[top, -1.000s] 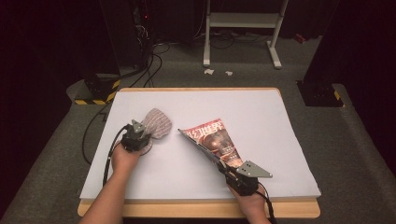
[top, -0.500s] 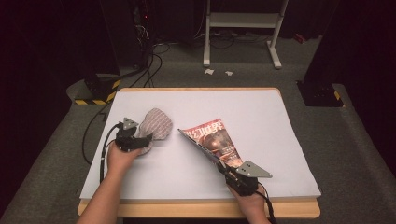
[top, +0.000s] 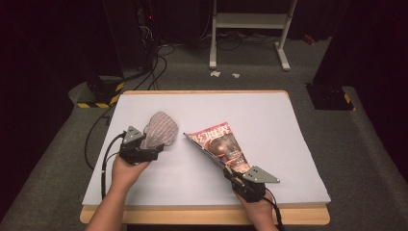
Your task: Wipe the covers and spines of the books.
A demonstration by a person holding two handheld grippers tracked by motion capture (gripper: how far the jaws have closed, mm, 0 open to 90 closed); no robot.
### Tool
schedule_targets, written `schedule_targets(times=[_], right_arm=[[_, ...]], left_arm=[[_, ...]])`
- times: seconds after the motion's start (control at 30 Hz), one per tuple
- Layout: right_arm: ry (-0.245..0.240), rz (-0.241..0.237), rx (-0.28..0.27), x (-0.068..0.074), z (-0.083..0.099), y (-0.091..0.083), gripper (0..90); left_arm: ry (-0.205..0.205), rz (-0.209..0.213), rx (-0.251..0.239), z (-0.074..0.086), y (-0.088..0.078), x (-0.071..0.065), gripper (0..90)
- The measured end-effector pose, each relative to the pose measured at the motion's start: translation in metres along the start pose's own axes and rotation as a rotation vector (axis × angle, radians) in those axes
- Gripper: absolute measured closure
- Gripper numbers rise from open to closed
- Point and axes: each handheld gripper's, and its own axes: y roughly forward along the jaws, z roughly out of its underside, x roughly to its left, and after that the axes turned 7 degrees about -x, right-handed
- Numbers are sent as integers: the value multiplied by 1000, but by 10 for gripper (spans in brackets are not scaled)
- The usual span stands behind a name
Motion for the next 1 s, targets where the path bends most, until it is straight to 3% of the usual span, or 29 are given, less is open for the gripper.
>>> schedule_targets(times=[0.2,0.33,0.67,1.0], right_arm=[[-2,1,1,1,-1,0,810],[-4,2,4,2,-1,0,810],[-34,41,0,7,-8,2,843],[-64,92,0,6,-35,10,847]], left_arm=[[-3,55,5,22,3,-26,164],[13,43,20,41,5,-36,161],[13,75,-2,53,-1,-38,164],[-23,87,-15,58,-4,-28,173]])
